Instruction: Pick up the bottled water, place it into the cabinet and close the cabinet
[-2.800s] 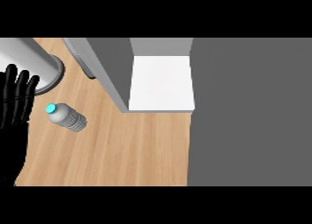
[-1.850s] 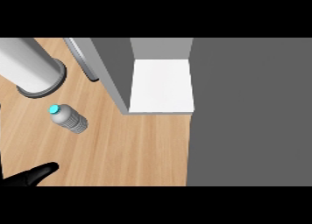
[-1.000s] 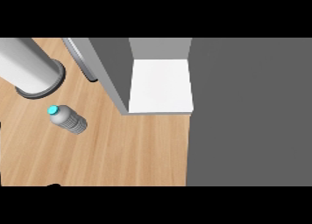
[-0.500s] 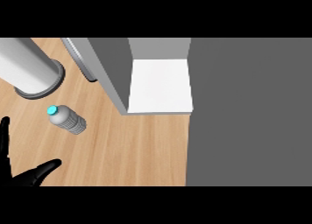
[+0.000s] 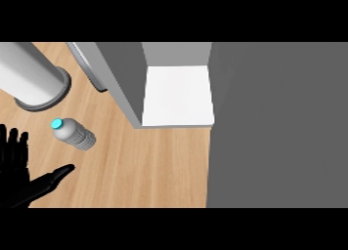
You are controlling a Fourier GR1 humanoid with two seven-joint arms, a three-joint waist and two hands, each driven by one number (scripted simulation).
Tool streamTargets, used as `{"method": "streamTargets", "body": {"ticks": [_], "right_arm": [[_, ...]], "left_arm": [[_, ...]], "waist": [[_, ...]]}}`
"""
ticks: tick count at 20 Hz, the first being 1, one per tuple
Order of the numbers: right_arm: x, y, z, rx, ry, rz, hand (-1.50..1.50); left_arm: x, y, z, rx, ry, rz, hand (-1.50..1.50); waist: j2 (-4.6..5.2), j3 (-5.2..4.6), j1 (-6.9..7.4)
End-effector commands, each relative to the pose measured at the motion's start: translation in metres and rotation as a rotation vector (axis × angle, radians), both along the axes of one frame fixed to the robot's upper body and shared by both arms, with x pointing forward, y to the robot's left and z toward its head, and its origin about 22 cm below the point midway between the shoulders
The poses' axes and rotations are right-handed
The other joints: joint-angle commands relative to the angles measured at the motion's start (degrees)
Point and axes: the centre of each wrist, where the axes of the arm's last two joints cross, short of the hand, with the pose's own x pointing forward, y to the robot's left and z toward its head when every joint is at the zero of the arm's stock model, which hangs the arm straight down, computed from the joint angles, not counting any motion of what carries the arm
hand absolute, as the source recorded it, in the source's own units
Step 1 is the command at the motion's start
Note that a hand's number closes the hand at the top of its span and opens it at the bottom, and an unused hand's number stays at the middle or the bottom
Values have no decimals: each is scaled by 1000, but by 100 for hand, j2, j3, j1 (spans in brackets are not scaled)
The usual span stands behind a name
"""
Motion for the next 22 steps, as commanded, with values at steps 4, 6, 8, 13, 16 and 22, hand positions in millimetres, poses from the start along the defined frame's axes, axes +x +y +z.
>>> {"method": "streamTargets", "body": {"ticks": [4,6,8,13,16,22], "right_arm": [[-12,-7,17,13,-57,10,-150],[-23,0,41,-9,-55,15,-150],[-26,0,41,-6,-80,3,-150],[-31,-8,41,-21,-55,22,-150],[-38,-11,33,-25,-47,36,-150],[-40,-10,31,-21,-51,19,-150]], "left_arm": [[11,1,-53,-9,57,-15,-150],[26,3,-56,-2,86,-12,-150],[22,7,-77,-20,81,1,-150],[42,26,-96,-39,63,23,-150],[39,30,-116,-42,89,25,-150],[50,26,-137,-21,74,47,-150]], "waist": [[4,6,32],[8,2,-18],[8,-2,-39],[20,-4,-45],[5,-2,-79],[19,-3,-50]]}}
